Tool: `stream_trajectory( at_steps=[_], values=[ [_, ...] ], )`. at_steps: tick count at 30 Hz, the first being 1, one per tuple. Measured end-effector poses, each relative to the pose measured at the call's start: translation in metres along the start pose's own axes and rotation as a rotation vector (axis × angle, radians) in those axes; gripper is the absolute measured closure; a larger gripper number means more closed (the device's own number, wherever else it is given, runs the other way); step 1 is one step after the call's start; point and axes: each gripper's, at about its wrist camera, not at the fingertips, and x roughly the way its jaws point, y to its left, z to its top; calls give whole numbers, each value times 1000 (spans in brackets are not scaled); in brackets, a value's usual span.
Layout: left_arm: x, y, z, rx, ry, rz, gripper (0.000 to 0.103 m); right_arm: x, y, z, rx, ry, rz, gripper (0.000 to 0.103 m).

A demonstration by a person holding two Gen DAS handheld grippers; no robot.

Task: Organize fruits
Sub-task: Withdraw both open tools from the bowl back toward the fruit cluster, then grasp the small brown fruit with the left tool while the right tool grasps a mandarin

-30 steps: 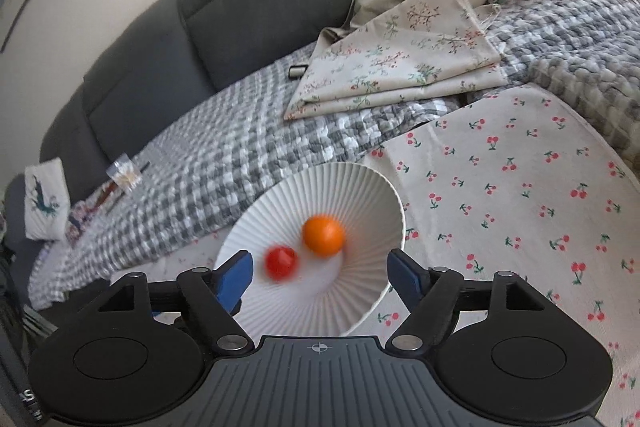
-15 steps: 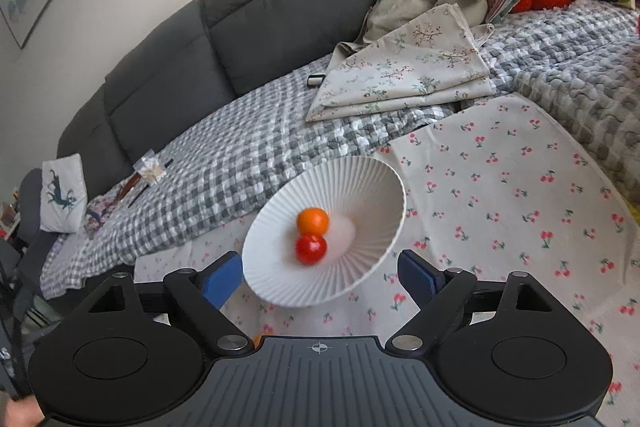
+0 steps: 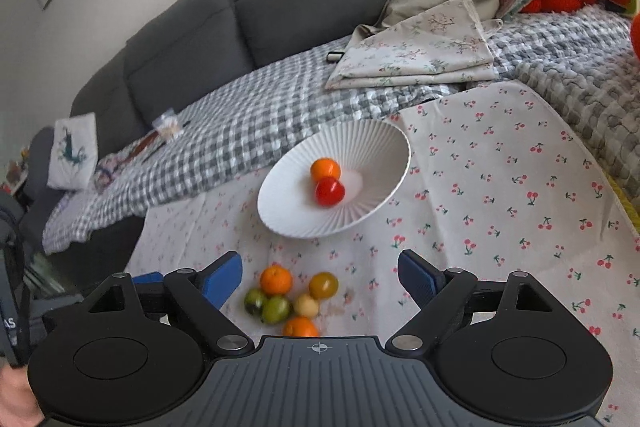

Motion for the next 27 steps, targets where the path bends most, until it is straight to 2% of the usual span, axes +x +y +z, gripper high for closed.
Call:
stream_trajectory(
  at_steps=[5, 8, 17, 23, 24, 27],
  values=[
    [5, -5, -15, 64, 40, -11, 23, 4, 4, -12, -36, 42, -4, 16],
    [11, -9, -23, 98, 74, -21, 28, 9, 7, -16, -58, 64, -17, 16],
    [39, -23, -47, 193, 176, -34, 57, 29, 9, -26, -73, 123, -24, 16],
    [51, -27, -53, 204, 193, -22, 74, 45, 12, -34, -95, 158, -40, 18],
    [50, -27, -52, 205, 191, -17, 80, 47, 12, -35, -99, 160, -43, 18],
    [48, -19, -47, 158, 202, -28, 80, 54, 14, -38, -112, 172, -42, 22]
  ],
)
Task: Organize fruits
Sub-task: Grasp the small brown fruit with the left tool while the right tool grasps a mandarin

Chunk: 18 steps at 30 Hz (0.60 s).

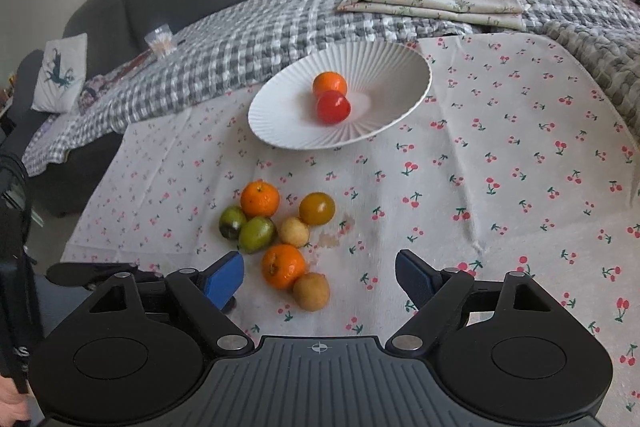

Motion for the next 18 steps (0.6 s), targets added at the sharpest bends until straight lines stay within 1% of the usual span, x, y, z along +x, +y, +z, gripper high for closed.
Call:
stream_trajectory(
  at_steps=[5, 11, 13, 16, 17, 18],
  values=[
    [-8, 9, 3, -40, -21, 3, 80, 15, 9, -4, -48, 25, -4, 29],
    [-15, 17, 6, -79, -44, 20, 80, 32, 23, -7, -130, 32, -12, 30],
    [-15, 20, 8, -90, -46, 26, 80, 39, 27, -8, -164, 36, -23, 32],
    [-15, 23, 8, -100, -45, 32, 80, 50, 32, -9, -199, 45, -34, 40],
    [-15, 23, 8, -101, -44, 33, 80, 52, 34, -10, -210, 45, -40, 44],
    [-15, 23, 8, -100, -45, 35, 80, 55, 35, -10, -222, 43, -47, 52]
  ],
)
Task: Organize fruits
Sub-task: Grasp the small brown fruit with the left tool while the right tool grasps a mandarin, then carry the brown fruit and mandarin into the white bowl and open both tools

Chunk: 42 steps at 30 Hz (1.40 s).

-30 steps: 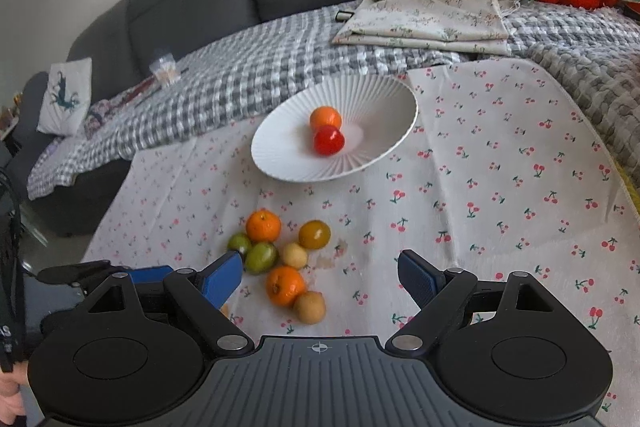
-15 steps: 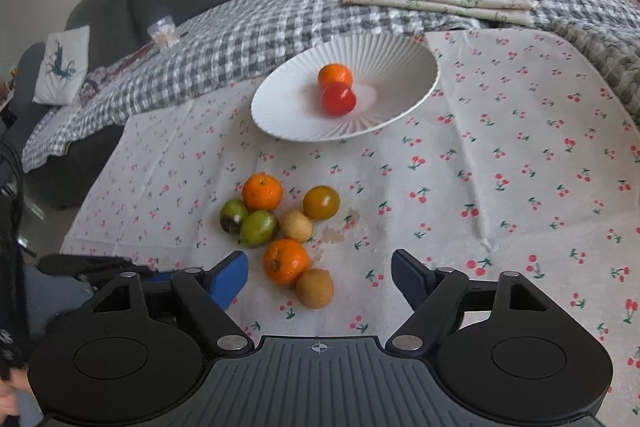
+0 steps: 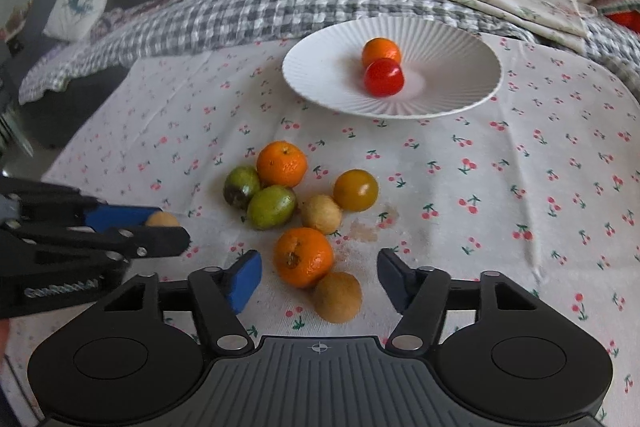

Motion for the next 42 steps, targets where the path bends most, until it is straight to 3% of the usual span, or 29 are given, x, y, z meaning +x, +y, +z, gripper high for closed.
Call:
stream_trajectory(
  at_steps=[3, 4, 24, 42],
  values=[
    [-2, 1, 1, -4, -8, 1, 80, 2, 6, 0, -27, -6, 16, 71],
    [-2, 2, 2, -8, -12, -1, 80, 0, 9, 1, -36, -9, 13, 72],
    [-22, 13, 21, -83, -106, -11, 80, -43, -20, 20, 106, -120, 12, 72],
    [-14, -1, 74, -69, -187, 22, 80, -54, -67, 48, 189, -186, -53, 72]
  ],
)
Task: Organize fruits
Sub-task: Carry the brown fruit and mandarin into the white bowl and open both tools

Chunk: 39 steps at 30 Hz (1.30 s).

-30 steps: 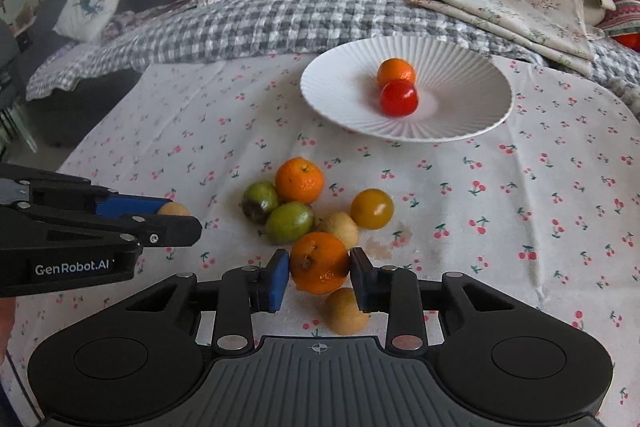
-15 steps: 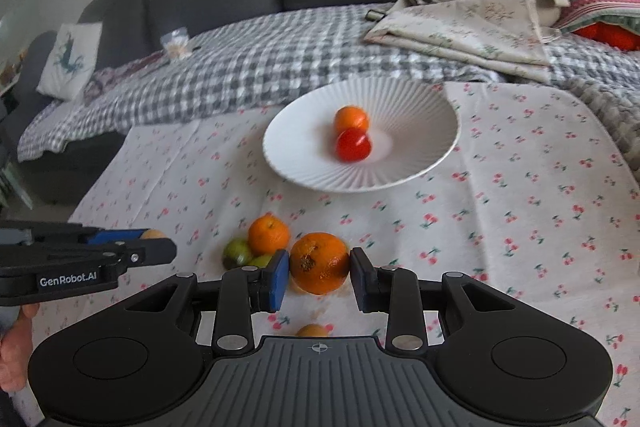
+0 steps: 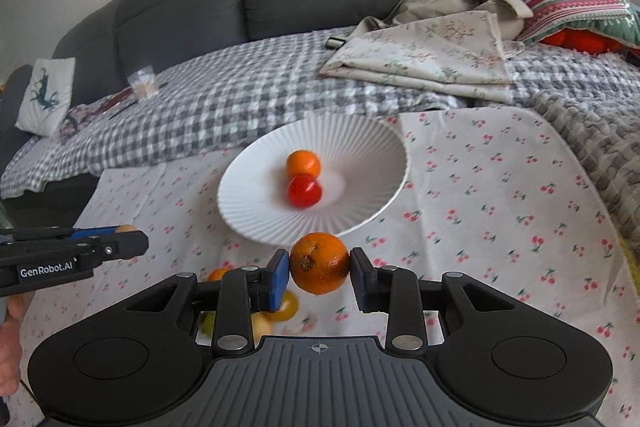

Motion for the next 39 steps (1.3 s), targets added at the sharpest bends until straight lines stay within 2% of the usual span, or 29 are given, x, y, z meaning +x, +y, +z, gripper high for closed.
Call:
stream_trajectory(
  at_steps=[7, 20, 29, 39],
  values=[
    [25, -10, 11, 23, 0, 31, 80, 10, -11, 13, 3, -2, -25, 72],
    [66, -19, 21, 64, -11, 41, 80, 38, -28, 31, -3, -15, -51, 72],
    [89, -18, 25, 77, -13, 37, 80, 61, -18, 37, -47, -24, -34, 72],
    [107, -22, 17, 151, -9, 37, 80, 87, -7, 32, -96, 13, -28, 72]
  ],
)
